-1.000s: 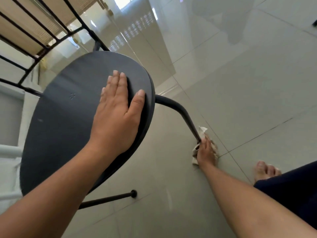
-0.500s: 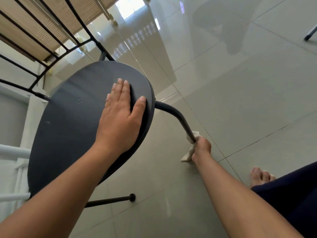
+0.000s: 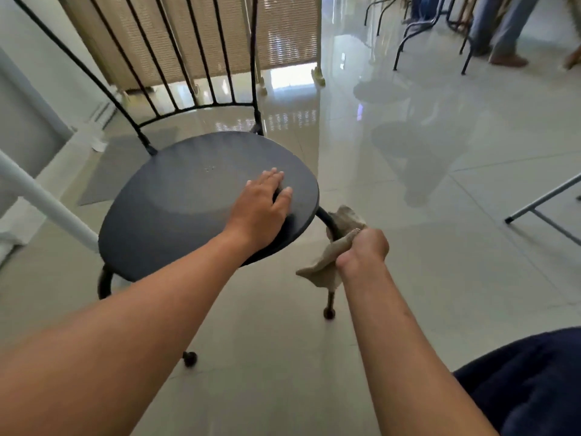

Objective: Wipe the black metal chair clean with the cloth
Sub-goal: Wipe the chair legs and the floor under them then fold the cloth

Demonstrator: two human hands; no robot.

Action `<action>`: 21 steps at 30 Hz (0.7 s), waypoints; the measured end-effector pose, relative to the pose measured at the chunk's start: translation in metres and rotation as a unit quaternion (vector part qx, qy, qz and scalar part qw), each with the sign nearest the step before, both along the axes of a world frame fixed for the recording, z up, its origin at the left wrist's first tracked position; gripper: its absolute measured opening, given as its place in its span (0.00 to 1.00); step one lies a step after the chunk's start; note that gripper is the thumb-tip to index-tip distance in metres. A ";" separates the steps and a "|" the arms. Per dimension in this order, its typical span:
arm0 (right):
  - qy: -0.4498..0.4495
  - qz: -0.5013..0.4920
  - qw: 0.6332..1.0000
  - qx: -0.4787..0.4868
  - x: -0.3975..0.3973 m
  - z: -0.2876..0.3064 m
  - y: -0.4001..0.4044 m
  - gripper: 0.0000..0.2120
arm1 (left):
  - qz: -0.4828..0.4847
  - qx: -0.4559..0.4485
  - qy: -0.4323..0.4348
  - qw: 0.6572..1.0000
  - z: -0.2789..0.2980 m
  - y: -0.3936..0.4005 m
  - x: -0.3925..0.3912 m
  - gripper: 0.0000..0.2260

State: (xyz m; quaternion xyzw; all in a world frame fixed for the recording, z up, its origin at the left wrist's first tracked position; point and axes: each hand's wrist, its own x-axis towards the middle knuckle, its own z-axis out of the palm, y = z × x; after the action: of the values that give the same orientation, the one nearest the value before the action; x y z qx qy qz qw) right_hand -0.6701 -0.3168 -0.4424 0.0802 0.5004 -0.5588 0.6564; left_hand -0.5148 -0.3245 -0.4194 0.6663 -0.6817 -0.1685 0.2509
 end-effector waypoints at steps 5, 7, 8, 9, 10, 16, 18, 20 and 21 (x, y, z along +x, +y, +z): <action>0.098 -0.034 0.990 -0.100 0.006 0.061 -0.006 0.17 | 0.059 -0.018 -0.064 0.996 -0.008 0.039 0.075 0.22; 0.137 0.004 0.981 -0.136 0.021 0.074 -0.011 0.19 | 0.122 0.000 -0.114 0.986 -0.009 0.057 0.114 0.22; 0.155 0.034 0.975 -0.154 0.033 0.078 -0.013 0.19 | 0.167 -0.001 -0.136 0.977 -0.009 0.067 0.131 0.21; 0.197 0.070 0.963 -0.171 0.044 0.078 -0.016 0.18 | 0.219 -0.007 -0.153 0.964 -0.010 0.076 0.147 0.20; 0.261 0.113 0.940 -0.189 0.056 0.075 -0.019 0.16 | 0.275 -0.005 -0.155 0.949 -0.011 0.085 0.160 0.19; 0.330 0.370 0.837 -0.231 0.135 0.049 -0.013 0.17 | 0.407 0.021 0.103 0.907 -0.028 0.101 0.173 0.24; 0.437 0.424 0.745 -0.272 0.151 0.043 -0.006 0.21 | 0.413 -0.001 0.134 0.901 -0.029 0.099 0.164 0.23; 0.474 0.444 0.693 -0.315 0.159 0.045 0.000 0.21 | 0.413 0.000 0.132 0.901 -0.030 0.096 0.158 0.22; 0.467 0.458 0.678 -0.335 0.161 0.047 0.000 0.19 | 0.412 0.001 0.128 0.902 -0.031 0.094 0.155 0.22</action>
State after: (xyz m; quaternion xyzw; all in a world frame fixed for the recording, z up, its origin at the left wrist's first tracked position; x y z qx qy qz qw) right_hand -0.5093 -0.3166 -0.3957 -0.6558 0.4952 -0.2833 0.4944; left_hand -0.3600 -0.2304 -0.4508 0.8606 -0.3082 -0.1346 0.3825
